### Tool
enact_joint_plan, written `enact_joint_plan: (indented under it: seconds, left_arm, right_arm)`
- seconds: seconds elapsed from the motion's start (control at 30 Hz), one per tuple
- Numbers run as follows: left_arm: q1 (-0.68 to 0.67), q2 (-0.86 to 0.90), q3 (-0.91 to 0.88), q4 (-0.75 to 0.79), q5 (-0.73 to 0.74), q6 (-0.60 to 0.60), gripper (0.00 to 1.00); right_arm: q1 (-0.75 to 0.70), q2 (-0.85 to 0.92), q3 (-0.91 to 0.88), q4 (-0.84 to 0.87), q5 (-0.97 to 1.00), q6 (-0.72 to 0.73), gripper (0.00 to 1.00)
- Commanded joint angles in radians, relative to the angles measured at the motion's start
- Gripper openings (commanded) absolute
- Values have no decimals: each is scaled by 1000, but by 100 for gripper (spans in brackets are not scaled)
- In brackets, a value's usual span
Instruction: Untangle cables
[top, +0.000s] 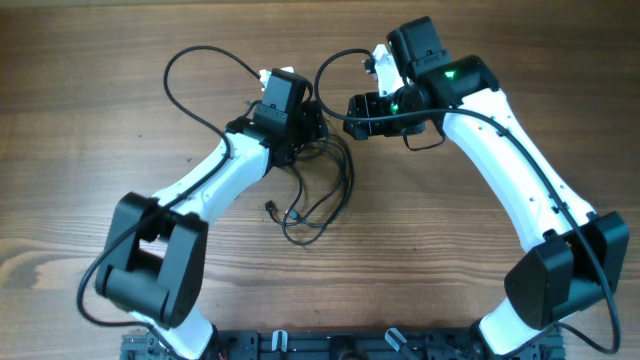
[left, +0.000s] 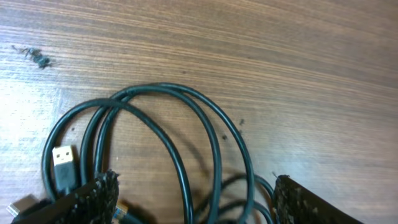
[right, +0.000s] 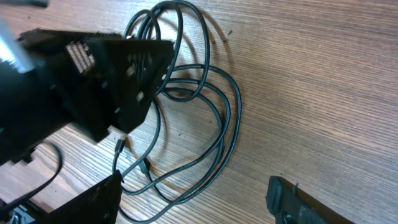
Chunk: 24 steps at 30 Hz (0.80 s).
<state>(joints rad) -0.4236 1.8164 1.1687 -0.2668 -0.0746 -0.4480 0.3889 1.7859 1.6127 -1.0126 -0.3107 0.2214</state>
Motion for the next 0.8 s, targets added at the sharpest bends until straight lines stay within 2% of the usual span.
enact_joint_plan:
  seconds: [0.0, 0.23, 0.4, 0.77]
  left_arm:
    - [-7, 45, -3, 17, -1, 22, 79]
    - [-71, 130, -3, 62, 6, 22, 77]
    - [-80, 171, -3, 83, 1, 22, 73]
    - [-85, 238, -3, 227, -6, 18, 51]
  right_arm:
    - [-2, -11, 19, -3, 12, -9, 77]
    - [-2, -11, 19, -7, 11, -9, 77]
    - [-2, -11, 19, -13, 12, -10, 77]
    - [-2, -11, 19, -5, 12, -13, 77]
